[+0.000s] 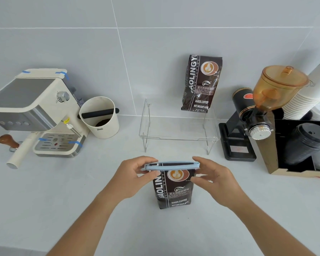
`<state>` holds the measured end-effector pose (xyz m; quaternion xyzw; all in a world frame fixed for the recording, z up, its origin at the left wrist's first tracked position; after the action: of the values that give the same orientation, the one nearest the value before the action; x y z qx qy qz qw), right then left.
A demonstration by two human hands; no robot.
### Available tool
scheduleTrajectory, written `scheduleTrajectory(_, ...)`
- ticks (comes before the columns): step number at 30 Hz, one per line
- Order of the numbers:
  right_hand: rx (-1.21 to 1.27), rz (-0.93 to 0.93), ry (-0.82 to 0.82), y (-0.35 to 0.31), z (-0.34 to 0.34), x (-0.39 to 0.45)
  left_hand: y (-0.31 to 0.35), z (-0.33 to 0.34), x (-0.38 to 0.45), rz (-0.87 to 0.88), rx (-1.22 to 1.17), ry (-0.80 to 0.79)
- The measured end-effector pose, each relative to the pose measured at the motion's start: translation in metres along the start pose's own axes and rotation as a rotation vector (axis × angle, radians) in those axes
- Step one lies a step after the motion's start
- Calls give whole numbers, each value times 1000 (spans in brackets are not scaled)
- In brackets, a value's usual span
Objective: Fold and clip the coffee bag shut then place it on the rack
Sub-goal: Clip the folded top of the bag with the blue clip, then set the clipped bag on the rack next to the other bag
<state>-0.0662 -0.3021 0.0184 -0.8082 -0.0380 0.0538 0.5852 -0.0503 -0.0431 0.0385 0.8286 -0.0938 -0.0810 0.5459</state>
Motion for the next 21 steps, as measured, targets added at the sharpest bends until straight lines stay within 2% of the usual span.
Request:
scheduleTrajectory(4,34,103,-130,32,13,4,-25,13,-6,-116,-287,-5)
scheduleTrajectory(14,20,205,-139,81,41,-6,-85,59,-26,-285,-192,-77)
scheduleTrajectory(21,68,217,-85,84,52,-15,-96,75,-37,-333,-306,30)
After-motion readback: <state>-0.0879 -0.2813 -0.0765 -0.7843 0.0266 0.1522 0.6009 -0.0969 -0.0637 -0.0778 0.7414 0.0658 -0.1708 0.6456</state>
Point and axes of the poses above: each hand's wrist, its own x-axis towards the middle knuckle, its own z-axis out of the palm, y = z × x, the point moved 5 cm from there along x, towards the middle knuckle
